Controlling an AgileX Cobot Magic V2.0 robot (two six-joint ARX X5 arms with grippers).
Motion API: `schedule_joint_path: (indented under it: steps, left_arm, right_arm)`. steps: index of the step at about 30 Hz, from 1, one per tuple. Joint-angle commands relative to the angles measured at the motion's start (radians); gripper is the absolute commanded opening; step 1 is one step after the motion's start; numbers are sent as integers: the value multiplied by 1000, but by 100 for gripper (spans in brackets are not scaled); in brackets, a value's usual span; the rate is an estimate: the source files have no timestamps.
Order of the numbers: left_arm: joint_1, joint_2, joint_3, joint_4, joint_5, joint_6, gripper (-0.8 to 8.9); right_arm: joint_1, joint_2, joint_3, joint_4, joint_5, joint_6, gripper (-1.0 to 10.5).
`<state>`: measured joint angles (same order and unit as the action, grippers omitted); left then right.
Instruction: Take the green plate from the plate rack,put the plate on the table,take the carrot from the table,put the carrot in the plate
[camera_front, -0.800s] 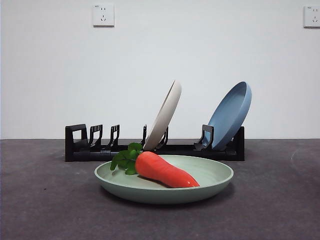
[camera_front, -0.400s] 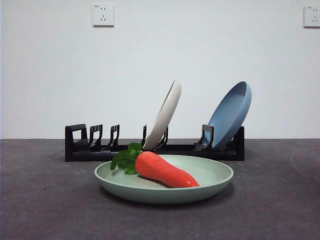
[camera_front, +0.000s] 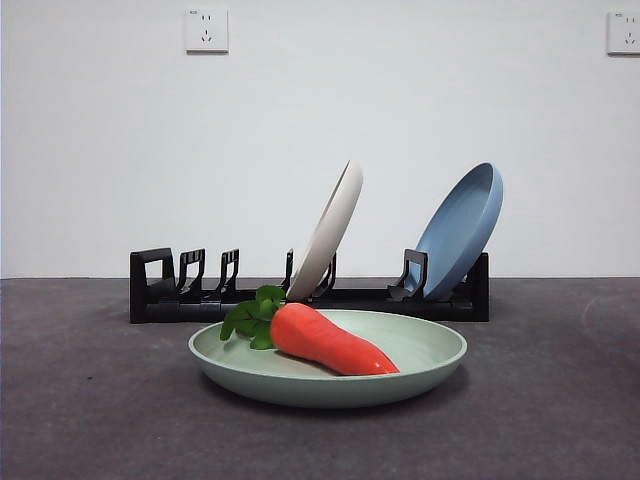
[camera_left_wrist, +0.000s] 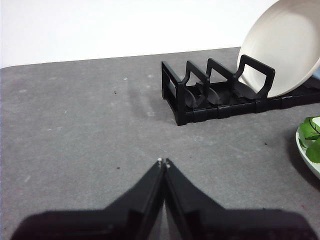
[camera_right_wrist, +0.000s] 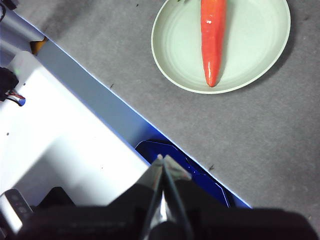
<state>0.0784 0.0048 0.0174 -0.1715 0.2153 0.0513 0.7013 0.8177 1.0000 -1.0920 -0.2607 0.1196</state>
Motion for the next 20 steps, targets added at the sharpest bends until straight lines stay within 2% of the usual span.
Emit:
schedule_joint_path:
  steps: [1, 3, 6, 9, 13, 20]
  left_arm:
    - [2, -3, -13, 3, -3, -6, -2]
    - [2, -3, -13, 3, -3, -6, -2]
    - [2, -3, -13, 3, -3, -6, -2]
    - [2, -3, -13, 3, -3, -6, -2]
    - [2, -3, -13, 3, -3, -6, -2]
    - [2, -3, -13, 3, -3, -6, -2]
  right_arm:
    - [-12, -13, -6, 7, 18, -9, 1]
    - [-55, -43, -7, 20, 71, -75, 1]
    - [-156, -114, -39, 147, 66, -122, 1]
    - [-285, -213, -121, 328, -6, -122, 1]
    - [-443, -346, -301, 535, 0, -129, 1]
    - [-579, -555, -679, 878, 3, -113, 1]
